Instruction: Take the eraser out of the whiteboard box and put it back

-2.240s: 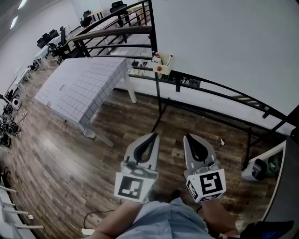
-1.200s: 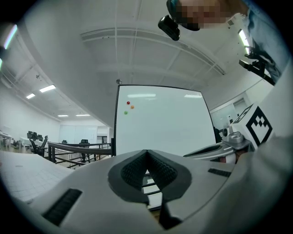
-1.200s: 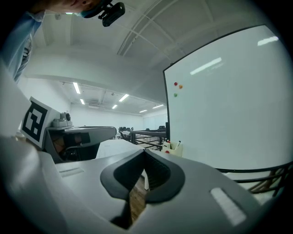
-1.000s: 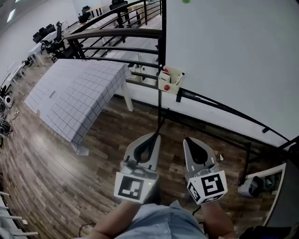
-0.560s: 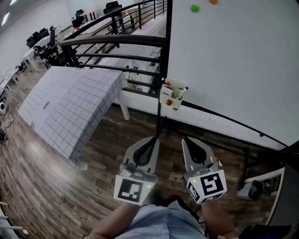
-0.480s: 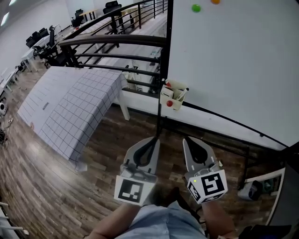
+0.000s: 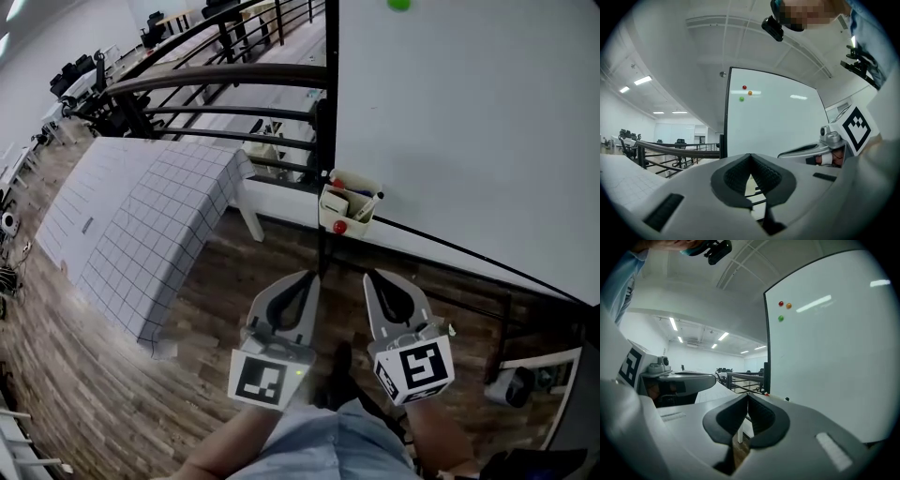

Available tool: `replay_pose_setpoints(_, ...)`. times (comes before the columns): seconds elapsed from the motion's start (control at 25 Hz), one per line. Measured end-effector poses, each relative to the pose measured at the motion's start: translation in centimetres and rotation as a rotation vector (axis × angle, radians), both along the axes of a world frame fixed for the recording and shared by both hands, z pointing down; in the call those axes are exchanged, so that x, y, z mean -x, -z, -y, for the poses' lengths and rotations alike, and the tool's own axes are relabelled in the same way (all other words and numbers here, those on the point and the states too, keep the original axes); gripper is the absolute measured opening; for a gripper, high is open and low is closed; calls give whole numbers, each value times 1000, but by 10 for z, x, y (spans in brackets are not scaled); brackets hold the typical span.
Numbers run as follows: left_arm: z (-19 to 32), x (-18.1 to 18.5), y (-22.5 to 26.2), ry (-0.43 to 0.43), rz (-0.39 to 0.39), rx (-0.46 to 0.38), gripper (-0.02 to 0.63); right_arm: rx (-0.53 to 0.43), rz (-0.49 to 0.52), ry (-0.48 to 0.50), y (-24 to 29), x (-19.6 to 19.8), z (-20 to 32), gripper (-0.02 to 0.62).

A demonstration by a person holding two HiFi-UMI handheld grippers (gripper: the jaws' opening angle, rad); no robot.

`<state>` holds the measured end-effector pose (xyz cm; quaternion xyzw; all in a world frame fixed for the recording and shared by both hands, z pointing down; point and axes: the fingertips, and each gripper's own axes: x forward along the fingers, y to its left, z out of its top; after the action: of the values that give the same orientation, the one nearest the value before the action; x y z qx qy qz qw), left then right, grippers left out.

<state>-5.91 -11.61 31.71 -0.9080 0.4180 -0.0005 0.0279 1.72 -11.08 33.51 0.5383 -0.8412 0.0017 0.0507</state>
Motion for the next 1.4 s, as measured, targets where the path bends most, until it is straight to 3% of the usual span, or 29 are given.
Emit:
replay_pose_setpoints(0.56, 96, -35, 21, 77, 22, -39, -2, 39, -14, 163, -1, -3, 96, 14)
replay_pose_setpoints(0.88, 126, -30, 18, 125, 21, -39, -2, 60, -72, 234, -12, 7, 130, 120)
replay_pose_setpoints(1.4, 190, -22, -4, 64, -3, 23, -2, 224, -270, 191, -69, 19, 180, 174)
